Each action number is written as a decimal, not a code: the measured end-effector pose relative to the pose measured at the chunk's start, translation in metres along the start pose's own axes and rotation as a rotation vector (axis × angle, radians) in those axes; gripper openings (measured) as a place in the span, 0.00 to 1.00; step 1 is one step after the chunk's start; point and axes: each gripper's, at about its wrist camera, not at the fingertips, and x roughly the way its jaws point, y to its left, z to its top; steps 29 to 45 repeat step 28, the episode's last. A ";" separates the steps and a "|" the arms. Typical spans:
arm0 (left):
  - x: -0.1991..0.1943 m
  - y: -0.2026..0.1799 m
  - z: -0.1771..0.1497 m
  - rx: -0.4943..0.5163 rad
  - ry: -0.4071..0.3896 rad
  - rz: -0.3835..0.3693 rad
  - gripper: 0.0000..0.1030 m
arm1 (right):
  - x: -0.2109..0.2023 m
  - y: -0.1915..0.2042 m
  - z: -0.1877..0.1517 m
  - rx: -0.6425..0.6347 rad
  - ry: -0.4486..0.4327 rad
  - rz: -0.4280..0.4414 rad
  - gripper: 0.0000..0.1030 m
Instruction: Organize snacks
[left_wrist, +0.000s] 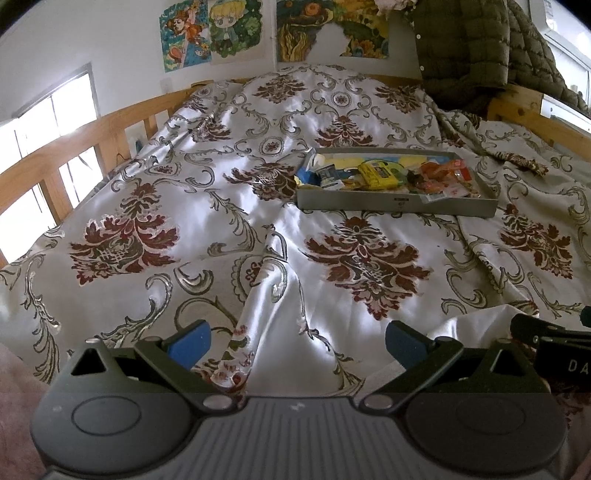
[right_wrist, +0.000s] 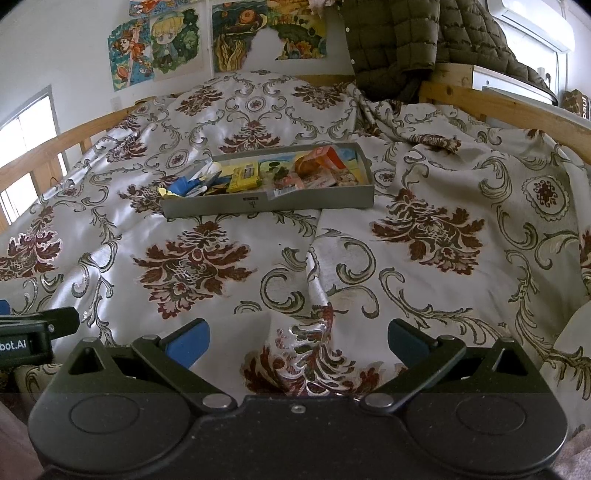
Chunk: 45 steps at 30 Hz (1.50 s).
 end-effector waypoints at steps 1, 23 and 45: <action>0.000 0.000 0.000 0.000 0.000 0.001 0.99 | 0.000 0.001 0.001 -0.001 0.000 0.000 0.99; 0.001 -0.004 0.001 0.017 0.013 0.003 0.99 | 0.001 0.001 -0.002 -0.002 0.003 -0.002 0.99; 0.000 -0.005 0.002 0.016 0.014 0.005 0.99 | 0.001 0.001 -0.001 -0.002 0.004 -0.002 0.99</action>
